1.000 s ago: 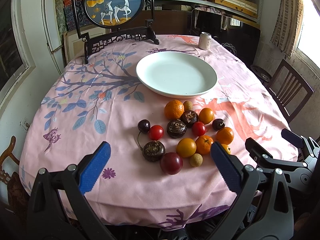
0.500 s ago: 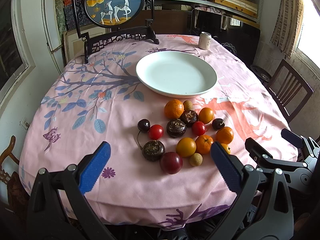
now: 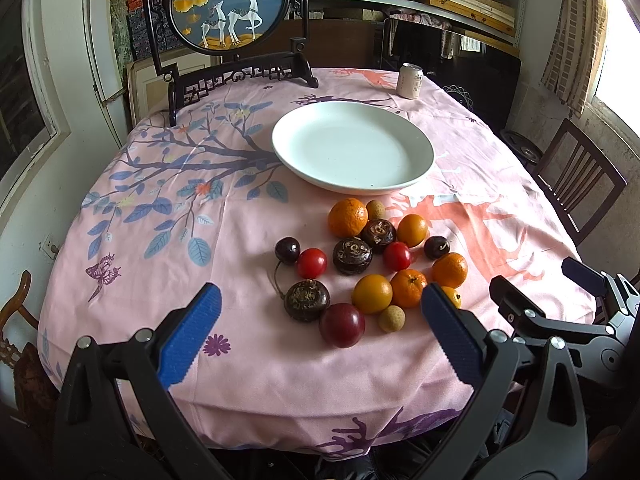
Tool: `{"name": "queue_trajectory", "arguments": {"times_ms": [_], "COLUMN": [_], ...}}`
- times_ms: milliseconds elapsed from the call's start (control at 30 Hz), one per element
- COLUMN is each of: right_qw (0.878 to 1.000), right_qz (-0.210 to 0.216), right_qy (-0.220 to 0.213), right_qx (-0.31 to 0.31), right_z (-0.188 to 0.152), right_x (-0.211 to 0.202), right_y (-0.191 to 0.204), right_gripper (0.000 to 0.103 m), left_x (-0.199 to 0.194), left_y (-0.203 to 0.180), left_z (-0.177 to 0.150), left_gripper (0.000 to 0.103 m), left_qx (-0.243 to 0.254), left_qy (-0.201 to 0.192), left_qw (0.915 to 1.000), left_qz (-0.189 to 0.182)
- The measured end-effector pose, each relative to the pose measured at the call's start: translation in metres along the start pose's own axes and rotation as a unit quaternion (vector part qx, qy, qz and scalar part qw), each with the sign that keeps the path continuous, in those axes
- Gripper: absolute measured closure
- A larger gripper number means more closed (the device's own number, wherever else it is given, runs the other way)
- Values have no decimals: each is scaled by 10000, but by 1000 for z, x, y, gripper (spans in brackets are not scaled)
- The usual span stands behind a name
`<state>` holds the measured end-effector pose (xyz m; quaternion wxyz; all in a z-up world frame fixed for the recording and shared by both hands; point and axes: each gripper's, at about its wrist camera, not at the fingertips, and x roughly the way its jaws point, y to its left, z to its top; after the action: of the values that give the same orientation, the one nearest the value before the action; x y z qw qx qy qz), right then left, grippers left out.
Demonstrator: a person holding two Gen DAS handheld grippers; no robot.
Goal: Organize fruits
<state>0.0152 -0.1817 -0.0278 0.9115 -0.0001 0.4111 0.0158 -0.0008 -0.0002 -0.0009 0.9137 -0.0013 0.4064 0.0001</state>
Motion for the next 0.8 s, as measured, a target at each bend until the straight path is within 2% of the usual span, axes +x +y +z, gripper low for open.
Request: {"name": "queue_trajectory", "arguments": {"times_ms": [800], "right_qw": [10000], "right_qz": [12], "right_qy": [4], "right_qx": [-7], "right_z": [0], "right_x": [0], "right_y": [-1], "right_gripper": [1], "left_x": [0], "left_y": [-2], "left_z": [-2], "left_gripper": [2], "left_qx": [15], "left_qy": [-7], "left_qw": [10000], "left_qz": [-4]}}
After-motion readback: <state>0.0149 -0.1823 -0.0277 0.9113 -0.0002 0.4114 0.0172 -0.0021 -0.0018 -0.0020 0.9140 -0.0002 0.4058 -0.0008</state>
